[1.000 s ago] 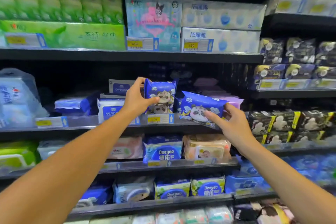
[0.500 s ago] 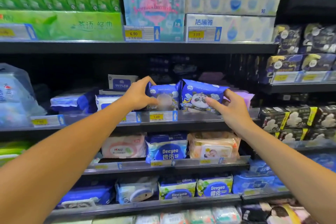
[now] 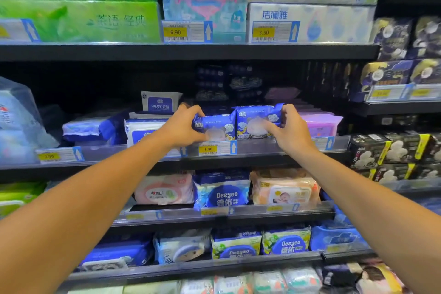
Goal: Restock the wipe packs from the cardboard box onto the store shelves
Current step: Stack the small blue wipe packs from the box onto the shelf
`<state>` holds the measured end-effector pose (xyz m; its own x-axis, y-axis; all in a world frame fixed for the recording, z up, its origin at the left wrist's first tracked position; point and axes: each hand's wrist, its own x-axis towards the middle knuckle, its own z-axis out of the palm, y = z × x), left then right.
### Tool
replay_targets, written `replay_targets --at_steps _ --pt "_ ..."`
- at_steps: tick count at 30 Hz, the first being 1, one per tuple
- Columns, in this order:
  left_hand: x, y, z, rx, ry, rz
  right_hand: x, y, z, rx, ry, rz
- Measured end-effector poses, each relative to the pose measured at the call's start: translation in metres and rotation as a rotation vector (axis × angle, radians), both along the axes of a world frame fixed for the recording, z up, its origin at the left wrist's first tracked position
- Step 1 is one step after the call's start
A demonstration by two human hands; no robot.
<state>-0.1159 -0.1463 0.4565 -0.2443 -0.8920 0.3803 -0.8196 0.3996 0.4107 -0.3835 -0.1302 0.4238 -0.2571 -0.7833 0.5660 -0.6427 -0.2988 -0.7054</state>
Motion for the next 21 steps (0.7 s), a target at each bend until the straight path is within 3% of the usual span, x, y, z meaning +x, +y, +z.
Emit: replay_targets --at_steps 4,10,14,21 --pt "0.008 0.002 -0.004 0.047 -0.031 -0.059 0.0 0.0 0.008 0.059 0.132 -0.041" --pt "0.002 0.006 -0.015 -0.157 0.088 -0.013 0.001 0.007 0.005 0.032 0.073 -0.009" --pt "-0.003 0.01 -0.02 -0.203 0.135 0.041 0.0 0.008 0.005 0.036 0.204 -0.11" --pt "-0.014 0.017 -0.022 -0.191 0.181 0.138 -0.007 0.012 0.009 0.265 0.348 -0.168"
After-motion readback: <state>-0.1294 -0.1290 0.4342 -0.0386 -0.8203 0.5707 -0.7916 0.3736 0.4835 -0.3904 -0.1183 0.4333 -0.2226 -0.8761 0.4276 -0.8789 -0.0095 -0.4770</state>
